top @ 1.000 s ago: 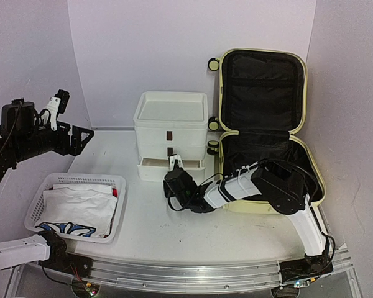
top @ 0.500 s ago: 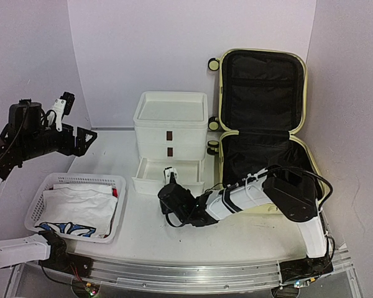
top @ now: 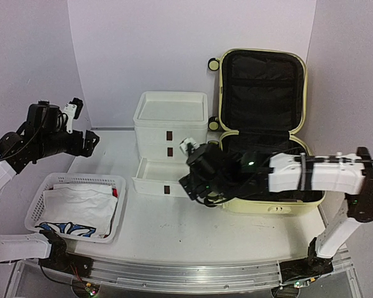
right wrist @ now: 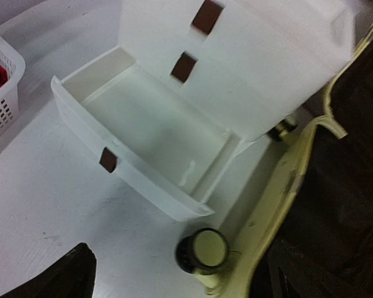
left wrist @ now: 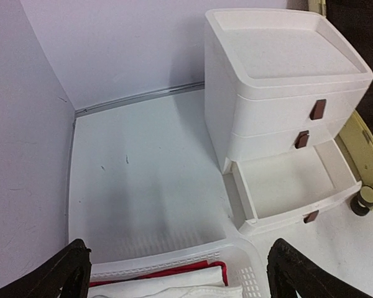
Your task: Open, take out, and arrange the luggage
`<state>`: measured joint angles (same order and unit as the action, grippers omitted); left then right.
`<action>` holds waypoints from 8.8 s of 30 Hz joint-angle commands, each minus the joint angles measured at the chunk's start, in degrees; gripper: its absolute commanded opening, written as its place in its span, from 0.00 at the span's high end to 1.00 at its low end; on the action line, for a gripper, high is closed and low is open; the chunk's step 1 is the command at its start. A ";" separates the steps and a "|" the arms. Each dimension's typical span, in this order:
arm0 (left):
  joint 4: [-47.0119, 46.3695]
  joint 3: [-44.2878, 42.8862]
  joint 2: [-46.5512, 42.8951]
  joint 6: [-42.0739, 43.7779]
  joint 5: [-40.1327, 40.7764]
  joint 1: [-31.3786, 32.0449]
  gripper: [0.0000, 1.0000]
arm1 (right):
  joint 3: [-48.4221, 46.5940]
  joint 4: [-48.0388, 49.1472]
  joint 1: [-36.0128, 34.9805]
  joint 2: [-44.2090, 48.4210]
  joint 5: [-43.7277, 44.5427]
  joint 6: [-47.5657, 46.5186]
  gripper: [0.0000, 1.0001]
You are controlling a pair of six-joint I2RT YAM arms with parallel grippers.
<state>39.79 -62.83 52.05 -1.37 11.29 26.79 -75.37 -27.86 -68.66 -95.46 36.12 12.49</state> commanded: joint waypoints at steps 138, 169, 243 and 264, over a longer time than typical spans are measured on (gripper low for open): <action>-15.35 -18.04 21.92 -13.87 -35.41 -14.59 0.14 | -47.03 -13.41 17.08 -34.40 -34.89 -49.86 0.80; -15.33 -16.98 23.62 -13.40 -35.60 -14.59 0.14 | -52.03 -16.20 15.78 -41.35 -22.19 -44.42 0.29; -15.27 -17.01 27.58 -14.81 -38.54 -14.61 0.13 | -30.36 -0.11 13.22 -34.08 -9.58 -28.71 0.07; -15.48 -15.14 4.60 -6.90 -27.67 -14.48 0.05 | 3.92 -29.53 35.84 33.21 -3.36 5.44 0.02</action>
<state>26.11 -77.87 67.42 -11.14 -20.82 12.53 -72.60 -51.86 -34.44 -73.58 28.14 16.95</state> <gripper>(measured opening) 0.926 0.983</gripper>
